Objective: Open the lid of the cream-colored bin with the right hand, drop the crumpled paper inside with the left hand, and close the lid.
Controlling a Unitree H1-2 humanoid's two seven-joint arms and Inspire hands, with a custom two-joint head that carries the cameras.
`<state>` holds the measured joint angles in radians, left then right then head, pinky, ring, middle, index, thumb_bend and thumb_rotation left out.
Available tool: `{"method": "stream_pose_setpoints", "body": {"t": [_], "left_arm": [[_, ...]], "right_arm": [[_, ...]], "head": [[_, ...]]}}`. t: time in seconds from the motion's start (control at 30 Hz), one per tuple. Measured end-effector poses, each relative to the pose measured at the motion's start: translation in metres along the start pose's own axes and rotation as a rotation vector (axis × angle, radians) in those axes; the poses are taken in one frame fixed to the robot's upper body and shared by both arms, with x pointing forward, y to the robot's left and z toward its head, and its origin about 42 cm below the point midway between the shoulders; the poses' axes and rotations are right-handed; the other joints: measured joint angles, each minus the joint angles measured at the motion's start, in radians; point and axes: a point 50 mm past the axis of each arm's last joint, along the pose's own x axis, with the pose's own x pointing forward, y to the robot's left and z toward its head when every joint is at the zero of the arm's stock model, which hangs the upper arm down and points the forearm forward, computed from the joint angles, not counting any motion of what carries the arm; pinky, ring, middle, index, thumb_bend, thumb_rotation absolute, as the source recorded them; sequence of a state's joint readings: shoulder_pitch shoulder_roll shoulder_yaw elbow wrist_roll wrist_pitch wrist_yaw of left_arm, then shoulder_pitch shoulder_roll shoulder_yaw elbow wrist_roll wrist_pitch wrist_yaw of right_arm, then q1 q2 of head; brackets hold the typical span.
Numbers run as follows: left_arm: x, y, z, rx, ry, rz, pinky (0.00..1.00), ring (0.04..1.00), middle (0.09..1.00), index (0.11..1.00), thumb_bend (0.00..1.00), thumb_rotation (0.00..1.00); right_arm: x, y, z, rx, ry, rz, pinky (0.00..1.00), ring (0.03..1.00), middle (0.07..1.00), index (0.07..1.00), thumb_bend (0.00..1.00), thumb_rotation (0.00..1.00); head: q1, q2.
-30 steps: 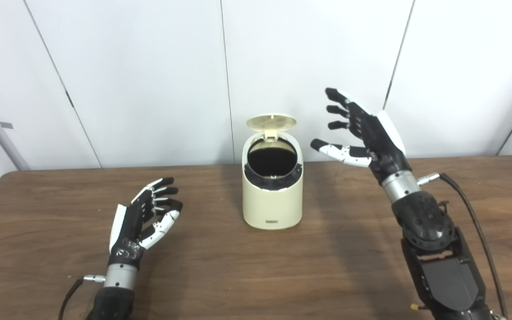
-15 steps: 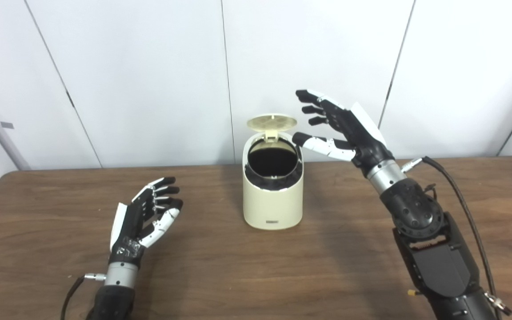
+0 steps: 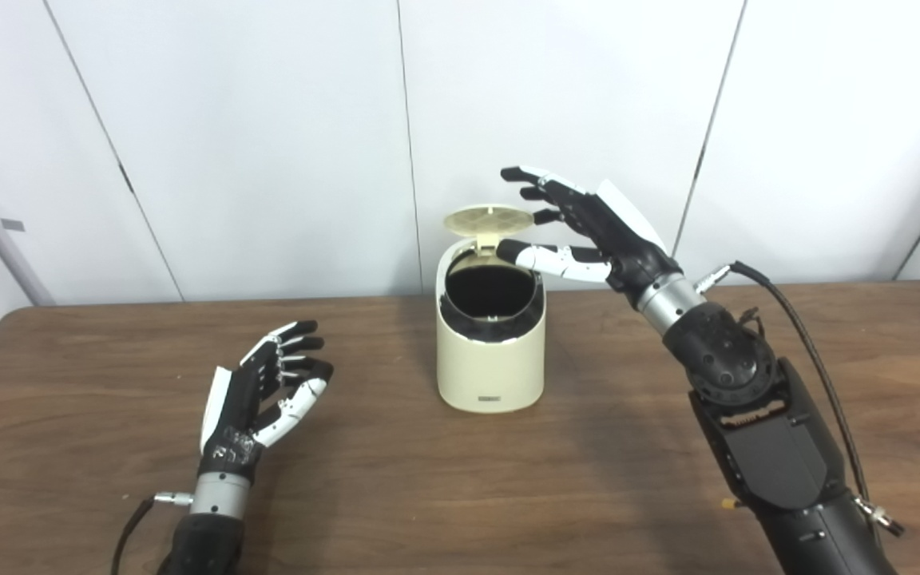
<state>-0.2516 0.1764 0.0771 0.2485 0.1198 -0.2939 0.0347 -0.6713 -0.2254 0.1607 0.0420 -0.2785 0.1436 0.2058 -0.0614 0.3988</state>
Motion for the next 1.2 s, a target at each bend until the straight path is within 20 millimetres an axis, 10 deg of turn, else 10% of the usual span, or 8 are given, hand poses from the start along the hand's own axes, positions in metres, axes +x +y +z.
{"method": "stream_pose_setpoints", "body": {"t": [0.57, 0.87, 1.2], "left_arm": [[0.0, -0.004, 0.0, -0.007, 0.001, -0.002, 0.53, 0.648, 0.732, 0.786, 0.62, 0.42], [0.0, -0.003, 0.0, -0.006, 0.001, -0.001, 0.54, 0.649, 0.735, 0.79, 0.6, 0.39], [0.0, -0.003, 0.0, -0.003, 0.0, 0.003, 0.54, 0.642, 0.733, 0.786, 0.59, 0.38]], "right_arm": [[0.01, -0.015, 0.001, -0.203, -0.001, 0.063, 0.91, 0.948, 0.914, 0.818, 0.65, 0.62], [0.006, -0.018, 0.009, -0.295, -0.028, 0.105, 0.75, 0.832, 0.794, 0.756, 0.64, 0.59], [0.001, -0.026, 0.013, -0.362, -0.032, 0.131, 0.78, 0.854, 0.795, 0.749, 0.66, 0.61]], "head": [[0.009, 0.008], [0.012, 0.014], [0.015, 0.021]]}}
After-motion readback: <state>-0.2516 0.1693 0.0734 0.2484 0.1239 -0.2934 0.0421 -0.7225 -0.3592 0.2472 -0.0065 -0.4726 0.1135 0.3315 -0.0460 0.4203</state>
